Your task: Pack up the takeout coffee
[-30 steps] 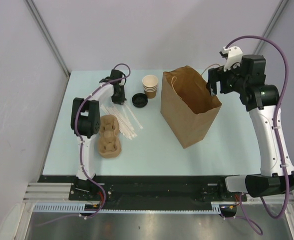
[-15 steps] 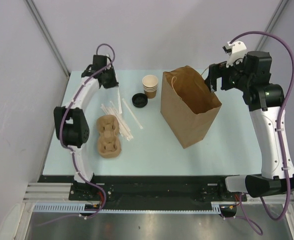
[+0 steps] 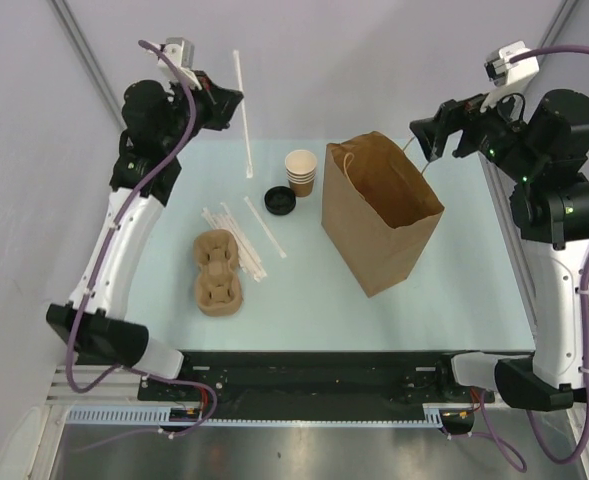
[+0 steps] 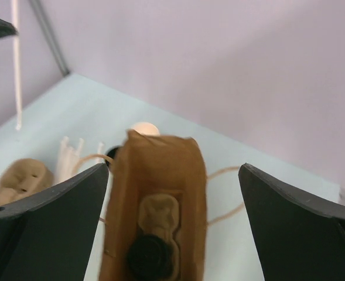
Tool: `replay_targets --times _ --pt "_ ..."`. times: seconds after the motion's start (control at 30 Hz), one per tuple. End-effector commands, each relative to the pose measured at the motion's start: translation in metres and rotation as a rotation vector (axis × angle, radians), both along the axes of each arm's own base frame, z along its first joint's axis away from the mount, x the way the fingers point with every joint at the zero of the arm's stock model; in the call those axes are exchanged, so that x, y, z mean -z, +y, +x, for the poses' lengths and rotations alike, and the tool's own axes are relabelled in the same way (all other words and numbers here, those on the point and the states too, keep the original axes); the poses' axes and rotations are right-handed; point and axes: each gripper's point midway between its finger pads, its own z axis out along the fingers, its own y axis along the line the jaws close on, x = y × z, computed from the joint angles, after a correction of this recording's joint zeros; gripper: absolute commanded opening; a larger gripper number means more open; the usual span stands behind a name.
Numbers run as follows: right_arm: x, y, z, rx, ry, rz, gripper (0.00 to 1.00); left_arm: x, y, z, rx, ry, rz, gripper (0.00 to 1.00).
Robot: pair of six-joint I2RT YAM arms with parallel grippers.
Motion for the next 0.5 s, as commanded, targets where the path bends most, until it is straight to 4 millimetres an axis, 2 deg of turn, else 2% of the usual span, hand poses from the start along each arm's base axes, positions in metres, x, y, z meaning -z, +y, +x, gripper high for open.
replay_targets --times 0.0,0.07,0.1,0.13,0.17,0.2,0.3,0.37,0.4,0.47 --pt "-0.053 0.037 -0.025 -0.18 -0.146 0.102 0.98 -0.076 -0.057 -0.077 0.25 -0.325 0.012 0.0" --pt "-0.065 0.054 -0.029 -0.244 -0.191 0.122 0.97 -0.091 -0.069 -0.105 0.298 -0.407 0.031 0.0" --pt "-0.069 0.061 -0.031 -0.27 -0.196 0.147 0.96 -0.087 -0.084 -0.117 0.344 -0.411 0.034 0.0" --pt "-0.073 0.068 -0.03 -0.289 -0.202 0.163 0.95 -0.088 -0.089 -0.125 0.356 -0.431 0.046 0.0" --pt "-0.085 0.08 -0.037 -0.332 -0.236 0.184 0.94 -0.098 -0.092 -0.136 0.367 -0.473 0.036 0.0" --pt "-0.089 0.087 -0.04 -0.363 -0.231 0.208 0.92 -0.097 -0.101 -0.144 0.396 -0.476 0.032 0.0" --pt "-0.098 0.109 -0.047 -0.448 -0.234 0.248 0.88 -0.098 -0.114 -0.159 0.429 -0.486 0.018 0.0" --pt "-0.102 0.121 -0.049 -0.487 -0.245 0.249 0.86 -0.097 -0.118 -0.162 0.433 -0.482 0.007 0.0" --pt "-0.109 0.13 -0.058 -0.523 -0.264 0.252 0.83 -0.096 -0.123 -0.165 0.443 -0.479 -0.002 0.0" --pt "-0.113 0.139 -0.061 -0.547 -0.283 0.252 0.8 -0.096 -0.125 -0.167 0.442 -0.478 -0.01 0.0"
